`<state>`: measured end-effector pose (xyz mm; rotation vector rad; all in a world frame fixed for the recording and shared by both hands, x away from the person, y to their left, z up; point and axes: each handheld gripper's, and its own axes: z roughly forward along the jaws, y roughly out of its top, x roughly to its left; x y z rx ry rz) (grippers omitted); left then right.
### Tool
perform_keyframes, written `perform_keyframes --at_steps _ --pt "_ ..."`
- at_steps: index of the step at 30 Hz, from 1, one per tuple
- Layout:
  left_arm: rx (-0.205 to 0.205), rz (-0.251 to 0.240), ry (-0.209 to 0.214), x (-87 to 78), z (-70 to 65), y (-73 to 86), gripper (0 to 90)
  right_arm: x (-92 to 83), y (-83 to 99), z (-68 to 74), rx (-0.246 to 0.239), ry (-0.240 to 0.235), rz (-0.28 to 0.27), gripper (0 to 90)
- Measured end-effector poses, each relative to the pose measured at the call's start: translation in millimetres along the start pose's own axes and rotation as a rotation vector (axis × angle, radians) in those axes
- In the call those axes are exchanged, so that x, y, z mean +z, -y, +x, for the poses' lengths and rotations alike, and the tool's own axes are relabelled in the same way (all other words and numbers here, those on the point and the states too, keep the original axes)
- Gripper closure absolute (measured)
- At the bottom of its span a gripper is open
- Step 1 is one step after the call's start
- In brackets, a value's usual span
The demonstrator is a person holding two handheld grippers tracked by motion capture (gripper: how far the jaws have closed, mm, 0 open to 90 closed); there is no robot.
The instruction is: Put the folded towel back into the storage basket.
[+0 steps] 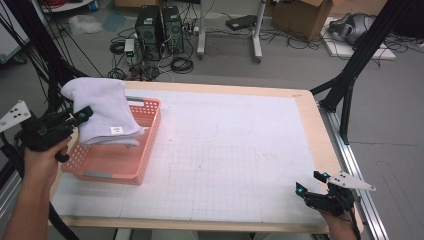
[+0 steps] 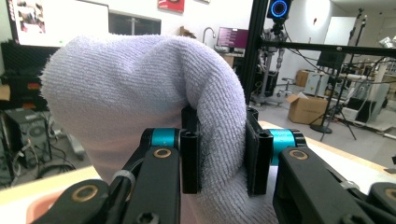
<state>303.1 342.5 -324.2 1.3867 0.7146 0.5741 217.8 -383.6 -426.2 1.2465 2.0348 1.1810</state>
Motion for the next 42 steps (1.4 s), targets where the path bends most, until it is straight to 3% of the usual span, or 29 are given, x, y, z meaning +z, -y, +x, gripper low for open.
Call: perform_keyframes --at_steps 8,14,19,23,35,39,42 --pt "-0.037 0.055 -0.015 5.0 12.6 28.4 72.4 0.8 -0.1 0.8 0.002 -0.001 0.008 18.0" --pt "-0.05 0.097 0.0 13.0 18.0 43.8 72.3 0.9 0.2 1.0 0.001 0.0 0.007 18.0" --pt "-0.04 0.121 0.029 20.9 18.9 52.3 72.1 1.1 0.6 1.3 -0.001 -0.004 0.008 18.0" --pt "-0.05 0.143 0.03 24.6 20.4 54.5 71.7 0.9 0.6 1.2 0.0 -0.003 0.008 18.0" --pt "-0.144 0.253 0.01 32.6 28.0 59.6 69.8 1.7 0.7 1.4 -0.001 -0.005 0.007 18.0" --pt "-0.193 0.287 -0.027 33.1 31.3 61.0 64.0 1.3 0.8 1.3 0.0 -0.004 0.011 18.0" --pt "-0.244 0.31 -0.081 33.9 33.2 60.4 55.9 1.5 1.1 1.1 0.0 -0.004 0.01 18.0"
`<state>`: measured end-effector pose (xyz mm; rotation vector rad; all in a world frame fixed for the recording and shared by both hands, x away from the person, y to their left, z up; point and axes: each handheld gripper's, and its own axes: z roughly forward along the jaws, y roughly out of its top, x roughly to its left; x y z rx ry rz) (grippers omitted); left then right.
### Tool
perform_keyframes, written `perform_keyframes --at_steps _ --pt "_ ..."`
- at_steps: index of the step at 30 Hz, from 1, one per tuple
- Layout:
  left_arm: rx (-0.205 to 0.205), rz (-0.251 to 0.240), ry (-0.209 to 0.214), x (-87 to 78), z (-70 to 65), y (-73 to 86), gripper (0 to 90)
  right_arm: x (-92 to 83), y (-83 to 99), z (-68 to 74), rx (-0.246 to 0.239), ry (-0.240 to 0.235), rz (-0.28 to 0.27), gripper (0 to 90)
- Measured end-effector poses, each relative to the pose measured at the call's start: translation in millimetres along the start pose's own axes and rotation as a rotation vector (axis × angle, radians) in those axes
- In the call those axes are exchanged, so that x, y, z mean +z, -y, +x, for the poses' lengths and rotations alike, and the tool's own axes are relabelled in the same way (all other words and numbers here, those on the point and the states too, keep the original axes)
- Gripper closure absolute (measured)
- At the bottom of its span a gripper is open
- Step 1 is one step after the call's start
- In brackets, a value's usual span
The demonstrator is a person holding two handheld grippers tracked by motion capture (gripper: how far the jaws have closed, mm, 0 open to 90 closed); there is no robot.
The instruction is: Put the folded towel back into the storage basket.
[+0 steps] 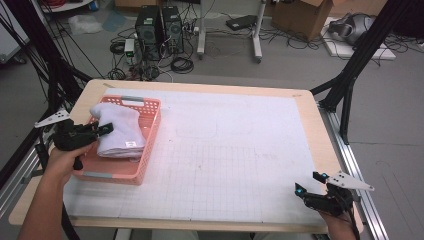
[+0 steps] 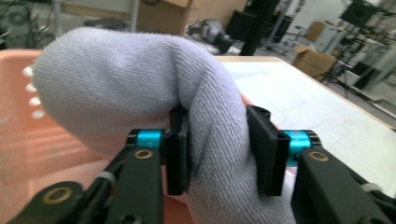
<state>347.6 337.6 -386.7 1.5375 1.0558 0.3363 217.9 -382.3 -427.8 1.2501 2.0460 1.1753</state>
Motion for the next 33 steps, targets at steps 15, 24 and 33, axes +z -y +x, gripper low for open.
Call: perform_keyframes --at_steps 15,24,33 --pt "-0.016 -0.048 -0.263 -21.2 -12.0 -26.6 35.5 1.3 -0.3 0.8 -0.001 -0.004 0.003 18.0" --pt "0.048 0.17 -0.273 10.2 -23.2 -16.2 38.1 1.1 -0.5 0.9 0.001 -0.006 0.003 18.0" --pt "0.079 0.324 -0.388 41.7 -23.0 -6.3 39.5 0.4 -0.2 -1.0 0.003 -0.008 -0.002 18.0"
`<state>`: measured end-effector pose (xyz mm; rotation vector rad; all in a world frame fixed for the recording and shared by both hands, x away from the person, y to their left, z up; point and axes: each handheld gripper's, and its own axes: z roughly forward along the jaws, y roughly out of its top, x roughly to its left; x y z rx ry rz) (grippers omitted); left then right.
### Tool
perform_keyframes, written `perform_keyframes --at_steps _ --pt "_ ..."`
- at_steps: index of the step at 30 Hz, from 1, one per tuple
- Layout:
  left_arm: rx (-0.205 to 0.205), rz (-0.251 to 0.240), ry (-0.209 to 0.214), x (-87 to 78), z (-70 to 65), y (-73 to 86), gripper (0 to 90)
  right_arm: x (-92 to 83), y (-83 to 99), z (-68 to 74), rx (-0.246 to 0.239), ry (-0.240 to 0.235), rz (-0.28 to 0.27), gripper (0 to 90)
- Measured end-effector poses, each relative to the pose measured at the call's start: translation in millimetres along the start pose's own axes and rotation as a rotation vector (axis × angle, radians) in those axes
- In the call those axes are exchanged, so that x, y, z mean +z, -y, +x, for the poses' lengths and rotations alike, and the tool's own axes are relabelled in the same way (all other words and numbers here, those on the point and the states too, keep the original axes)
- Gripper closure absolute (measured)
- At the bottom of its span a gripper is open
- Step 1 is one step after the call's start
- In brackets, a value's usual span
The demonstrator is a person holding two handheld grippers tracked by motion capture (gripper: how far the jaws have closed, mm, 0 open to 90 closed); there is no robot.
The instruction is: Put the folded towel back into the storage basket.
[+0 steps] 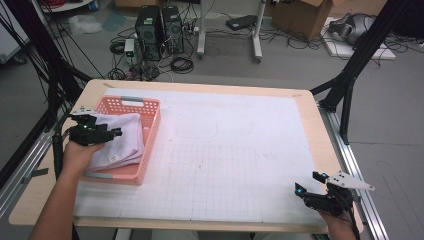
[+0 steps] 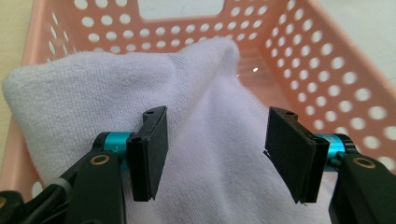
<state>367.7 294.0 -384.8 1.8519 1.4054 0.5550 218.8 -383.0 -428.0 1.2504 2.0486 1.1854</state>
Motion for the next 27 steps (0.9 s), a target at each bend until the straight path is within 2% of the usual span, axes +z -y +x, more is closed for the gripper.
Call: perform_keyframes --at_steps 3,8,12,14,17,19,21,25,26,27 --pt "-0.01 0.028 -0.028 8.7 -2.1 0.0 39.4 -0.6 -0.1 -0.7 0.005 0.0 -0.003 18.0" --pt "0.044 0.139 -0.068 25.1 -9.5 3.7 37.6 -2.1 0.7 -2.3 0.012 0.002 -0.007 18.0" --pt "0.055 0.162 -0.066 30.7 -10.3 5.6 37.8 -1.7 1.0 -2.2 0.011 0.0 -0.003 18.0" --pt "0.043 0.163 -0.028 33.9 -9.8 8.1 40.8 -1.6 0.6 -0.9 0.01 -0.001 -0.003 18.0" --pt "0.059 0.16 0.007 36.4 -10.4 10.2 42.9 -2.4 0.2 -0.5 0.004 -0.002 -0.009 18.0" --pt "0.06 0.154 0.056 37.2 -10.7 10.9 45.1 -3.0 0.1 -0.5 0.012 -0.002 -0.01 18.0" --pt "0.089 0.146 0.114 37.5 -12.7 11.9 50.0 -3.0 0.3 -0.6 0.015 -0.005 -0.012 18.0" --pt "0.188 0.137 0.243 37.6 -18.3 13.7 53.6 -3.6 -0.1 -1.5 0.013 -0.003 -0.012 18.0" --pt "0.202 0.136 0.263 37.0 -18.7 13.7 54.9 -3.2 0.1 -2.1 0.013 -0.003 -0.016 18.0" --pt "0.2 0.131 0.264 36.5 -18.5 13.3 54.3 -3.1 0.2 -1.9 0.017 -0.003 -0.012 18.0"
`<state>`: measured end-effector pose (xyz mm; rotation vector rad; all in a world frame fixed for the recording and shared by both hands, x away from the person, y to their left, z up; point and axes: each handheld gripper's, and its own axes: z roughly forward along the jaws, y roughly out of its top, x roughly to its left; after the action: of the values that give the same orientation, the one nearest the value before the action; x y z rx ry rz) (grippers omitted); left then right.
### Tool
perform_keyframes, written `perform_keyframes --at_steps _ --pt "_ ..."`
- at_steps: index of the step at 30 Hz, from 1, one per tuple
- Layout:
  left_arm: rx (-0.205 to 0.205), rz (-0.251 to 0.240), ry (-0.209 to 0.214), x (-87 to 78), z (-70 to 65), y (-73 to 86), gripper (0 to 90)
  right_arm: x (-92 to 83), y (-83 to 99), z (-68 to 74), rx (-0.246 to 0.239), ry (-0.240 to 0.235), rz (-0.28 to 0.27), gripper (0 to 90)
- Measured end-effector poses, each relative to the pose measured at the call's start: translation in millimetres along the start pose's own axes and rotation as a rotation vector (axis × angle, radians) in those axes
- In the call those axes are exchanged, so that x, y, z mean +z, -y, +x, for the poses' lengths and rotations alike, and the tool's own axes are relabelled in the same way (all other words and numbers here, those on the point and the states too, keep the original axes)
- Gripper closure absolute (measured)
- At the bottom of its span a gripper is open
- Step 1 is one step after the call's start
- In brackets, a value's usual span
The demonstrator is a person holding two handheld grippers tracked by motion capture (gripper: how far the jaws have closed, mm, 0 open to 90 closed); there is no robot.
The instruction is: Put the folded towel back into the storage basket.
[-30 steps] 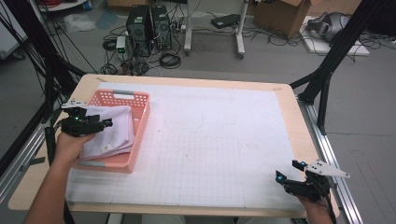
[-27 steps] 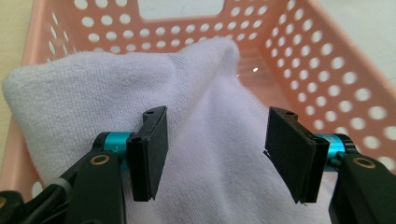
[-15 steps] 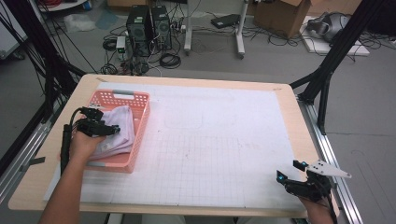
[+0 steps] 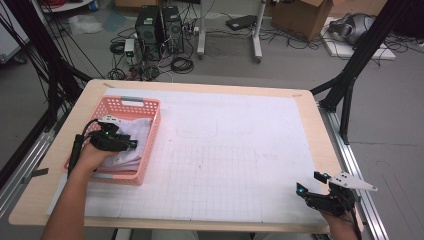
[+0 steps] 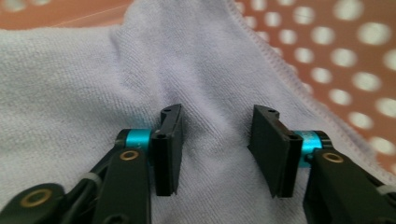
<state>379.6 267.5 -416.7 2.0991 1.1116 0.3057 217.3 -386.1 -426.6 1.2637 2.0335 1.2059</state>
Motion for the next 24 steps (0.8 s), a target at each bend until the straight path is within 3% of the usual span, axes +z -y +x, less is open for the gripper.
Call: perform_keyframes --at_steps 1,4,6,8,10,13,15,18,21,24 --pt "-0.022 -0.01 -0.01 -0.5 0.9 -0.4 52.0 0.0 0.2 0.0 0.006 0.0 0.002 18.0" --pt "-0.123 -0.048 -0.116 -3.0 5.8 -1.4 38.0 -0.9 0.2 -0.6 0.009 -0.002 -0.002 18.0" --pt "-0.165 -0.038 -0.171 -3.3 10.3 0.2 35.7 -1.5 0.1 0.0 0.014 0.0 0.0 18.0" --pt "-0.177 -0.037 -0.21 -2.5 10.8 0.1 35.6 -1.2 0.2 0.7 0.01 -0.002 -0.004 18.0" --pt "-0.185 -0.071 -0.228 -6.1 11.0 -1.3 35.1 -1.5 -0.2 0.9 0.008 -0.001 0.0 18.0" --pt "-0.21 -0.206 -0.209 -19.8 12.2 -2.3 33.0 -2.6 -0.5 -0.2 0.014 0.0 -0.008 18.0" --pt "-0.223 -0.332 -0.208 -32.1 10.3 -2.7 31.8 -3.2 -0.4 -1.1 0.015 -0.001 -0.012 18.0" --pt "-0.241 -0.526 -0.168 -47.1 2.6 1.9 29.1 -3.9 -0.7 -0.9 0.021 -0.002 -0.016 18.0" --pt "-0.214 -0.603 -0.159 -56.2 -6.9 5.6 24.9 -4.9 -1.5 -1.6 0.032 0.005 -0.027 18.0" --pt "-0.214 -0.67 -0.148 -64.4 -18.7 7.7 18.1 -5.4 -1.5 -1.2 0.035 0.004 -0.028 18.0"
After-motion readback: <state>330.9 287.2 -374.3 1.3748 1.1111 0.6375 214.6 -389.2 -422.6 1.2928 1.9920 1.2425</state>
